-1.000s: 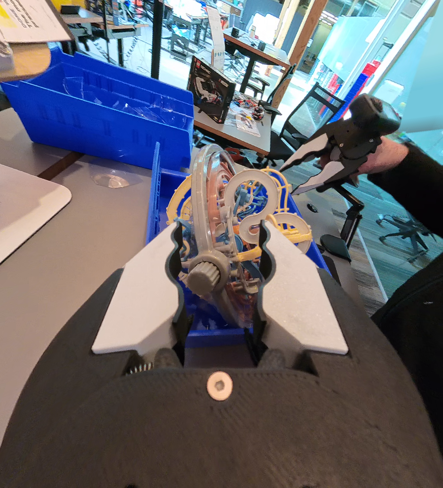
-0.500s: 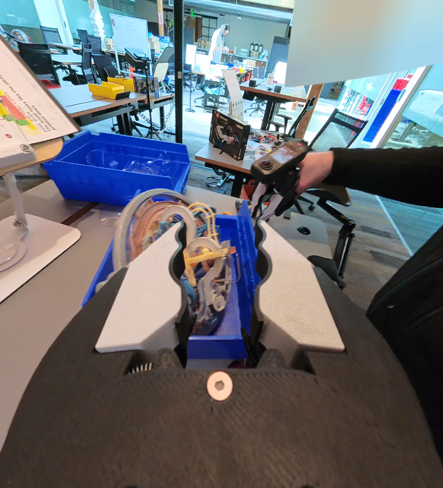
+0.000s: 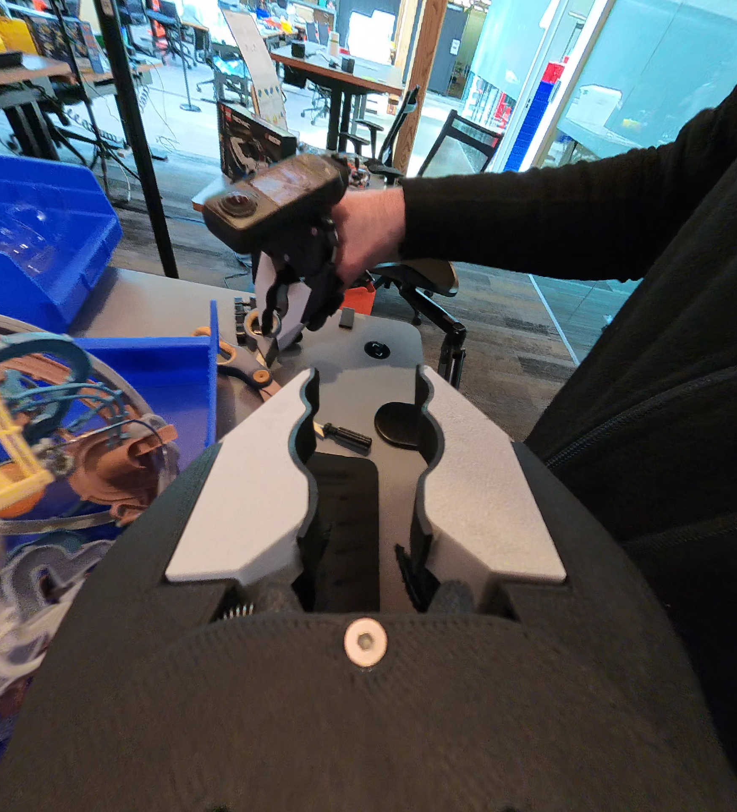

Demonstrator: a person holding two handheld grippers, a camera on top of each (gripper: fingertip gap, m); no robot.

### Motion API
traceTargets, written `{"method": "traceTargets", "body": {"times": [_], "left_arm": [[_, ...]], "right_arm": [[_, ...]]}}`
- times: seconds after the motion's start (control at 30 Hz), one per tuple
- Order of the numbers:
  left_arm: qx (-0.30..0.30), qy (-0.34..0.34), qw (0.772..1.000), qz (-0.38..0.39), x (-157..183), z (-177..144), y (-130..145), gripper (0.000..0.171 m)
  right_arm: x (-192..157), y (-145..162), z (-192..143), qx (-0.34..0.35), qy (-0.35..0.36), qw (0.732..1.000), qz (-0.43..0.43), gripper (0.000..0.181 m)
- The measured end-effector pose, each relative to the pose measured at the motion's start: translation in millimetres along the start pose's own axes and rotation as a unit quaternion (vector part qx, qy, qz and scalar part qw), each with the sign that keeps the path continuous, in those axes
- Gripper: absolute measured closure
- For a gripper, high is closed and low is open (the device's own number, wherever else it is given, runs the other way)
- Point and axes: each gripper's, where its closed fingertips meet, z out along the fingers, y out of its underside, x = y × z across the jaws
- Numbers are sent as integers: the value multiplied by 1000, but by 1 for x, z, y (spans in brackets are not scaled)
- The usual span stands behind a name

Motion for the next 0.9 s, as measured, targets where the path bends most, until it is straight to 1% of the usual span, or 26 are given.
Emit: {"method": "traceTargets", "body": {"times": [0.03,0.17,0.2,0.27,0.33,0.43,0.47,0.57,0.67,0.73,0.8,0.83,0.87,0.9], "left_arm": [[-5,-1,1000,-3,2,6,4,130],[-30,-10,999,-11,5,30,23,131],[-35,-7,999,-17,6,38,26,131],[-54,-26,998,-25,-1,56,39,130],[-71,-30,996,-35,-3,76,52,128],[-90,-60,993,-40,-15,103,67,124],[-101,-81,991,-39,-23,111,71,121],[-121,-126,984,-32,-44,132,73,110],[-151,-159,975,-32,-66,151,79,100],[-162,-171,971,-38,-77,160,81,100],[-178,-185,966,-32,-86,167,87,105],[-187,-177,965,-44,-87,171,91,113],[-198,-169,964,-51,-87,175,96,123],[-207,-171,962,-49,-88,176,100,138]], "right_arm": [[1,0,0,2,4,1000,-6,168],[2,1,0,5,10,1000,-18,170],[2,1,0,6,7,1000,-19,170],[2,-1,-2,14,11,1000,-24,170],[3,-2,-8,21,21,999,-29,170],[1,-3,-20,25,37,998,-33,170],[0,-3,-24,26,42,998,-34,170],[-2,-7,-41,35,65,997,-37,170],[-5,-11,-57,41,103,993,-43,171],[-12,-16,-66,51,119,990,-48,171],[-17,-17,-73,52,140,987,-53,171],[-21,-18,-77,57,147,986,-57,171],[-26,-20,-80,63,149,985,-57,171],[-30,-20,-83,66,154,984,-59,171]]}}
